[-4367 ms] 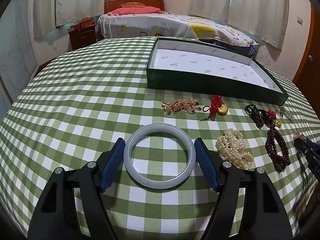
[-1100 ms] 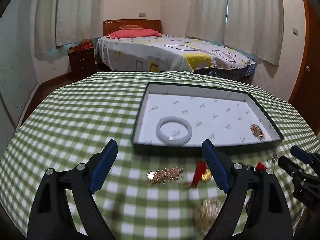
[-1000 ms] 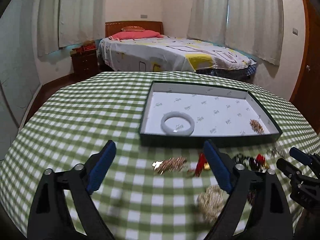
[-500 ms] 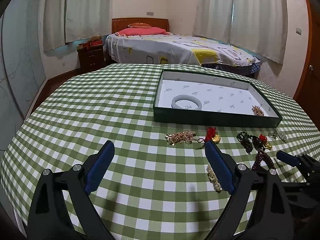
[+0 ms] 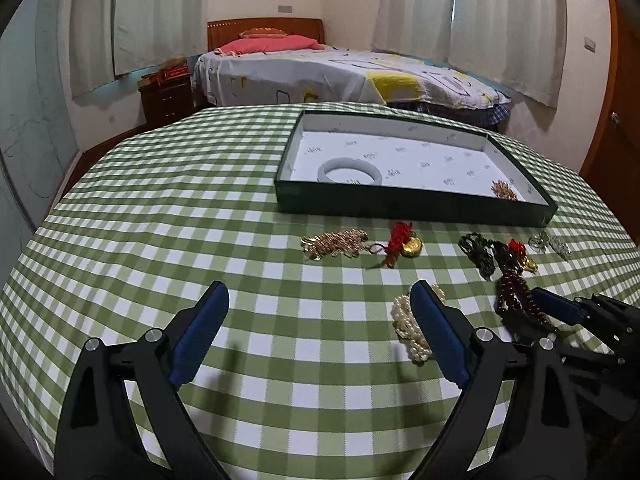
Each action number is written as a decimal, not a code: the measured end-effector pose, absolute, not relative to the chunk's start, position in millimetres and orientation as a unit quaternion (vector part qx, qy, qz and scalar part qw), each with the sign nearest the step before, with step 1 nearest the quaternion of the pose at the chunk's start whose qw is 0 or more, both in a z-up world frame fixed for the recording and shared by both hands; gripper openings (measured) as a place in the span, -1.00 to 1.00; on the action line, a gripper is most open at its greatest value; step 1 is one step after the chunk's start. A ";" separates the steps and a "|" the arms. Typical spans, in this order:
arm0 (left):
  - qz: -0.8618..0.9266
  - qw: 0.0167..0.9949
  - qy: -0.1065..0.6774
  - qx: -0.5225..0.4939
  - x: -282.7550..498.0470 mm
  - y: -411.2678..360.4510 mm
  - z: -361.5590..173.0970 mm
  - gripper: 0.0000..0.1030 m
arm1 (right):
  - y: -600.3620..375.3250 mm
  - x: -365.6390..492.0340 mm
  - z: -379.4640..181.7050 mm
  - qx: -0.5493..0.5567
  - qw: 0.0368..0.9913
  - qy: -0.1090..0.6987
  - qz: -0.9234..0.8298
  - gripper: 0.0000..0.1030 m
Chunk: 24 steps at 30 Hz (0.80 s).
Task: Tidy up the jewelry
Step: 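Grasp the dark red bead bracelet with the right tool while the left tool grasps the pearl strand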
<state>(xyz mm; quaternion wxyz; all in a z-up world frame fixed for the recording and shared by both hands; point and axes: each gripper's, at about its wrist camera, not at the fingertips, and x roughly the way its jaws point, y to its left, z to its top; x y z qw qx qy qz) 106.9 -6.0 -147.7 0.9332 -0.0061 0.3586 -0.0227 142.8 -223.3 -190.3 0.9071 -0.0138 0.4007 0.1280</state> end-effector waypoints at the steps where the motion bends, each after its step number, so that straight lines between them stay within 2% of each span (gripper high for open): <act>1: -0.025 0.933 0.360 -0.004 106.8 -8.3 -148.4 0.74 | -226.0 142.7 -189.9 -0.009 0.907 0.402 0.129 -0.57; 15: -0.074 0.921 0.382 0.028 114.4 -52.7 -164.0 0.74 | -279.2 133.5 -185.5 0.033 0.916 0.389 0.086 -0.60; 17: -0.077 0.916 0.394 0.022 117.8 -53.0 -168.9 0.54 | -283.2 133.2 -187.7 0.039 0.916 0.391 0.084 -0.60; 21: -0.078 0.911 0.405 0.013 123.3 -50.6 -174.2 0.36 | -284.9 133.4 -189.7 0.044 0.915 0.392 0.086 -0.60; 24: -0.086 0.912 0.400 0.016 122.2 -51.2 -174.5 0.06 | -283.6 132.9 -190.4 0.044 0.914 0.392 0.088 -0.60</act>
